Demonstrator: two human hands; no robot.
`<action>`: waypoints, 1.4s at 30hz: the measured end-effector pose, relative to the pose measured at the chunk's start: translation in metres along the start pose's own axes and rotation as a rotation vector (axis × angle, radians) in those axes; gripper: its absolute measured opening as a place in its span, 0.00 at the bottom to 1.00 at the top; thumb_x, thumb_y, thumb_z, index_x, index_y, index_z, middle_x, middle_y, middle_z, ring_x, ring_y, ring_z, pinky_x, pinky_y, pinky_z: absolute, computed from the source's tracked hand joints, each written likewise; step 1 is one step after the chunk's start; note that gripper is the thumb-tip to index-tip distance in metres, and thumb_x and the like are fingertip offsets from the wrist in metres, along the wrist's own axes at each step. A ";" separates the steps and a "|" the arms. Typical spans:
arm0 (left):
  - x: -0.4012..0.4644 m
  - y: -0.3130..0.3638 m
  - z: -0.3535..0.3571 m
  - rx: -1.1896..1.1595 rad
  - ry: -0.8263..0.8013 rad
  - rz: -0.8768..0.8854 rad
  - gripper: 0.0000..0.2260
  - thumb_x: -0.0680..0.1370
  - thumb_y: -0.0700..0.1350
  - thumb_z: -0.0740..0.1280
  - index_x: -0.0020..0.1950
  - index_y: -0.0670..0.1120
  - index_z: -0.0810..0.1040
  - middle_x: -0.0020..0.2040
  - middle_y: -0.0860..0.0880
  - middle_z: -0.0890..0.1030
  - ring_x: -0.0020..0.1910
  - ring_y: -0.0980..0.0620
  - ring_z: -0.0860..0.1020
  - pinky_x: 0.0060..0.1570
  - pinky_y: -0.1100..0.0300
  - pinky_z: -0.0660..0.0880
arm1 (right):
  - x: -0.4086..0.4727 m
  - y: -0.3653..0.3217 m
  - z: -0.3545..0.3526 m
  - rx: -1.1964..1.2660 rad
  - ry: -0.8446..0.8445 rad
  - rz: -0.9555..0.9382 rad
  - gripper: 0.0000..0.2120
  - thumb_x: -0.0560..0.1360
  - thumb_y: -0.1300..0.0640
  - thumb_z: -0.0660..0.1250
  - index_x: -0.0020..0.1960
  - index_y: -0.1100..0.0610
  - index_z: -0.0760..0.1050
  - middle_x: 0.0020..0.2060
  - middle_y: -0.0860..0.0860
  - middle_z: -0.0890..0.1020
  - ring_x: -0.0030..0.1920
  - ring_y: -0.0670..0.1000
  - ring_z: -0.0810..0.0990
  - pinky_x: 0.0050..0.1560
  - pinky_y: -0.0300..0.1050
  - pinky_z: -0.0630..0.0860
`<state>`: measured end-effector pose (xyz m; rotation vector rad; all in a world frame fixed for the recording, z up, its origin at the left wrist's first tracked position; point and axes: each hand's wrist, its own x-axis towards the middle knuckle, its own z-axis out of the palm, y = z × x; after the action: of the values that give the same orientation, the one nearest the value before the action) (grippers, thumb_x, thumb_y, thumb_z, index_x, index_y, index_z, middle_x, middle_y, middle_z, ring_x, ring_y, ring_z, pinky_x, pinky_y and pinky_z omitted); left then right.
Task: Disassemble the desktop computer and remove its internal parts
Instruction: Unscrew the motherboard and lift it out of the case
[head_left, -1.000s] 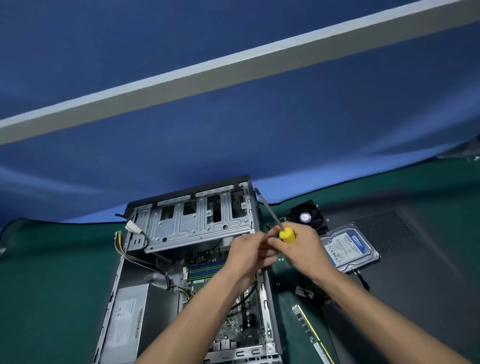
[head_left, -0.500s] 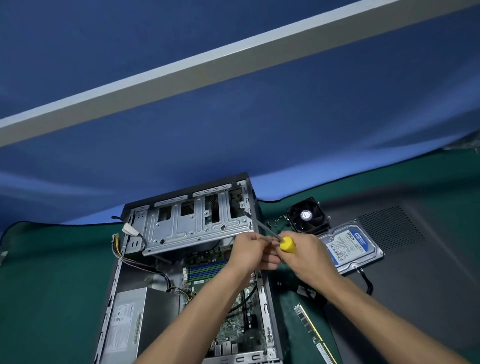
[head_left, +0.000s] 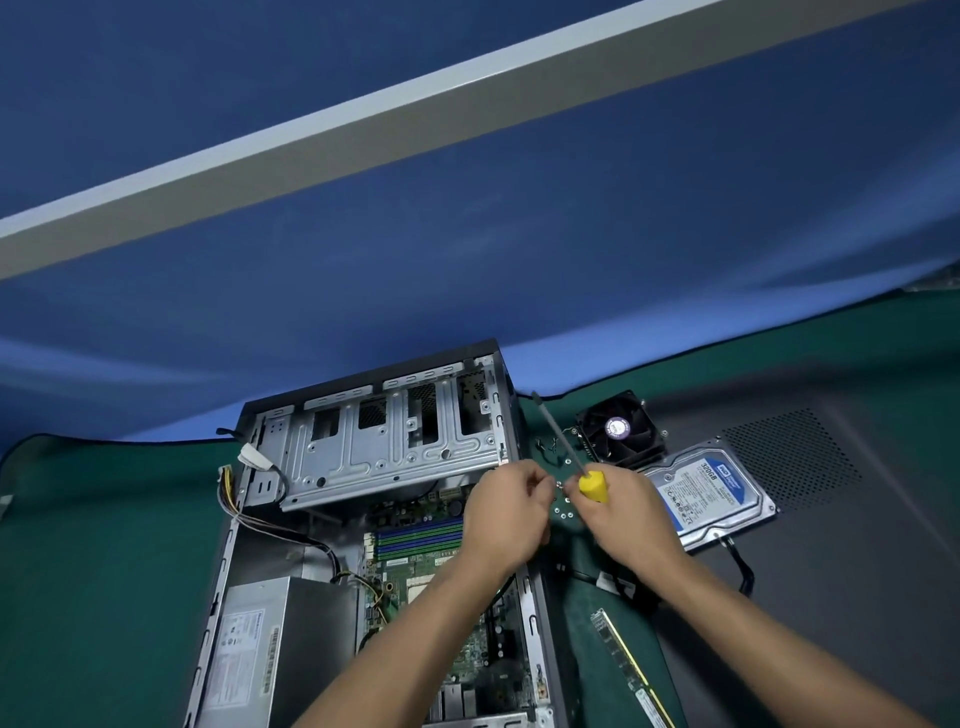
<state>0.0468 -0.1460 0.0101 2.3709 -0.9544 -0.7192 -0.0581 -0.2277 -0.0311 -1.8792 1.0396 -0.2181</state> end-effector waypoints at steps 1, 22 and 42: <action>-0.001 -0.003 0.002 0.045 0.073 0.030 0.08 0.78 0.48 0.62 0.42 0.48 0.77 0.31 0.51 0.80 0.33 0.51 0.77 0.35 0.58 0.71 | 0.002 0.003 0.002 0.012 0.004 0.043 0.11 0.75 0.54 0.66 0.36 0.57 0.75 0.27 0.50 0.77 0.33 0.54 0.76 0.31 0.44 0.65; -0.004 -0.020 0.013 0.312 0.363 0.283 0.20 0.73 0.40 0.70 0.36 0.51 0.58 0.27 0.57 0.58 0.22 0.54 0.56 0.26 0.73 0.46 | 0.034 0.032 0.061 -0.514 -0.047 0.390 0.06 0.75 0.59 0.64 0.48 0.58 0.80 0.47 0.53 0.84 0.48 0.54 0.82 0.40 0.41 0.72; -0.010 -0.012 -0.019 0.513 0.456 0.626 0.13 0.78 0.50 0.61 0.58 0.48 0.80 0.35 0.49 0.74 0.25 0.50 0.72 0.20 0.63 0.61 | -0.013 -0.022 -0.029 -0.364 -0.130 0.017 0.10 0.73 0.49 0.66 0.37 0.52 0.70 0.37 0.51 0.79 0.43 0.56 0.78 0.38 0.44 0.70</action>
<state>0.0575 -0.1266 0.0200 2.2521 -1.6760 0.3282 -0.0695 -0.2327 0.0061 -2.1750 1.0575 0.1113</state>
